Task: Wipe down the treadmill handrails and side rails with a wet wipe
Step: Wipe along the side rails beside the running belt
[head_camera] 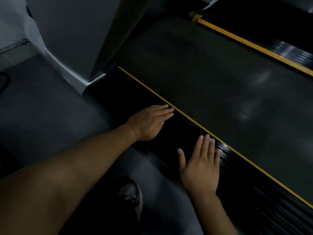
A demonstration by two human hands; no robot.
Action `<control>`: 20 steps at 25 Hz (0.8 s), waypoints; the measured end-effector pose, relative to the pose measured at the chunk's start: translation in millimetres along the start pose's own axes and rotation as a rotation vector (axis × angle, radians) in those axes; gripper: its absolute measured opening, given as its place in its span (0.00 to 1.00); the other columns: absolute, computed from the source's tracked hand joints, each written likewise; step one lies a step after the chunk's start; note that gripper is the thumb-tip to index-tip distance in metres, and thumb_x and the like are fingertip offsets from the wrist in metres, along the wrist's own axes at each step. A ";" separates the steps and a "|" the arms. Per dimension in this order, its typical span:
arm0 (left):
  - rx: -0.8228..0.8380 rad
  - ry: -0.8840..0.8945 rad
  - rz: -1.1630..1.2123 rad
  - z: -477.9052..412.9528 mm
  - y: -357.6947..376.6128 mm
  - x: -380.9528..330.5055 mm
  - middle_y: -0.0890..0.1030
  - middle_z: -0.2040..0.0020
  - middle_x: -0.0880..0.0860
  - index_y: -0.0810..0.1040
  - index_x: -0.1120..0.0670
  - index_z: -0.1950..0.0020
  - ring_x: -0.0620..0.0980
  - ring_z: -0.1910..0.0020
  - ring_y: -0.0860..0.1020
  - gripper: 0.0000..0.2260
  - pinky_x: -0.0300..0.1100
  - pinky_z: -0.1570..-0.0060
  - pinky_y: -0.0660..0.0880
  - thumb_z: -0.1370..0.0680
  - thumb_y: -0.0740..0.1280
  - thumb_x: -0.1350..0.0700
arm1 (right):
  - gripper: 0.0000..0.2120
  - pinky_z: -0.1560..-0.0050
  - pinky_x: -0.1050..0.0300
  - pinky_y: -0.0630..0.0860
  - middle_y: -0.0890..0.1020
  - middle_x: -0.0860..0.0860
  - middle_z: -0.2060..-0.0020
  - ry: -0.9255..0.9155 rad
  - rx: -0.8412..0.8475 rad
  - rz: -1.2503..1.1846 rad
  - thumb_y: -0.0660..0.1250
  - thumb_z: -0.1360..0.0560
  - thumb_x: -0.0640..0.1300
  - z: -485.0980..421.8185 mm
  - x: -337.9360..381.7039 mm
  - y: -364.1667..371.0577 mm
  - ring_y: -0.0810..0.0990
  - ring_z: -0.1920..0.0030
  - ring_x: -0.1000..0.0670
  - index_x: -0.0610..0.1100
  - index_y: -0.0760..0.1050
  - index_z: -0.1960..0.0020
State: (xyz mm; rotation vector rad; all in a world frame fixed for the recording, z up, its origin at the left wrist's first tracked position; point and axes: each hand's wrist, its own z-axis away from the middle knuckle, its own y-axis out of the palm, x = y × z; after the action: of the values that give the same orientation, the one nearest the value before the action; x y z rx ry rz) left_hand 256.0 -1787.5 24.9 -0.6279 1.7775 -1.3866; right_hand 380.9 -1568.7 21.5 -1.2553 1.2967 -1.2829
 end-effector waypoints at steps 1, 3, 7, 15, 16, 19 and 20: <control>-0.013 -0.003 0.005 0.1 0.8 0.6 0.71 0.23 0.56 0.73 0.59 0.25 0.53 0.21 0.64 0.26 0.53 0.22 0.62 0.19 0.52 0.53 | 0.41 0.21 0.37 0.58 0.61 0.34 0.21 0.016 0.028 -0.019 0.48 0.18 0.66 3.5 9.5 0.4 0.57 0.19 0.36 0.32 0.59 0.20; -0.018 -0.005 0.008 0.6 1.3 -0.1 0.71 0.23 0.56 0.73 0.59 0.25 0.53 0.21 0.65 0.25 0.53 0.22 0.62 0.19 0.52 0.53 | 0.41 0.21 0.38 0.57 0.59 0.34 0.20 -0.116 0.068 -0.069 0.48 0.17 0.66 10.7 43.4 3.0 0.55 0.19 0.36 0.32 0.57 0.20; -0.019 0.009 0.013 1.2 -0.7 -2.7 0.70 0.22 0.55 0.72 0.59 0.24 0.53 0.20 0.64 0.24 0.52 0.21 0.61 0.18 0.54 0.55 | 0.39 0.20 0.38 0.56 0.58 0.37 0.19 -0.230 0.001 -0.049 0.51 0.17 0.63 32.2 32.4 7.8 0.53 0.18 0.39 0.34 0.58 0.19; -0.010 0.008 0.012 1.6 -2.7 -2.4 0.69 0.22 0.55 0.72 0.58 0.24 0.51 0.20 0.63 0.25 0.52 0.21 0.61 0.18 0.51 0.53 | 0.38 0.20 0.40 0.53 0.55 0.39 0.18 -0.296 0.054 -0.097 0.52 0.18 0.61 43.4 65.4 11.7 0.51 0.17 0.40 0.36 0.55 0.18; -0.015 0.009 0.022 1.2 -2.5 -2.1 0.70 0.22 0.55 0.72 0.58 0.24 0.52 0.20 0.63 0.25 0.53 0.22 0.62 0.18 0.51 0.53 | 0.37 0.20 0.39 0.54 0.55 0.39 0.18 -0.309 0.040 -0.063 0.54 0.18 0.61 50.2 49.0 12.8 0.51 0.17 0.40 0.36 0.56 0.18; -0.025 0.009 0.021 1.4 0.7 -1.2 0.71 0.23 0.55 0.73 0.59 0.25 0.52 0.21 0.64 0.25 0.52 0.22 0.62 0.19 0.52 0.53 | 0.39 0.21 0.38 0.54 0.55 0.39 0.18 -0.242 0.017 -0.045 0.57 0.19 0.60 61.9 24.8 8.8 0.51 0.17 0.39 0.35 0.56 0.19; -0.033 0.005 0.041 1.3 0.9 0.2 0.71 0.23 0.55 0.73 0.59 0.25 0.52 0.21 0.64 0.25 0.52 0.22 0.62 0.19 0.52 0.54 | 0.39 0.20 0.39 0.53 0.55 0.38 0.18 -0.246 0.050 -0.049 0.56 0.19 0.61 57.1 36.6 11.1 0.50 0.17 0.39 0.35 0.56 0.18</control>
State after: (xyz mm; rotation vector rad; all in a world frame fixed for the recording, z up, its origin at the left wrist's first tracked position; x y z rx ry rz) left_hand 257.0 -1788.1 23.9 -0.6027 1.8104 -1.3353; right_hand 433.8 -1610.8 8.9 -1.3697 1.0592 -1.1463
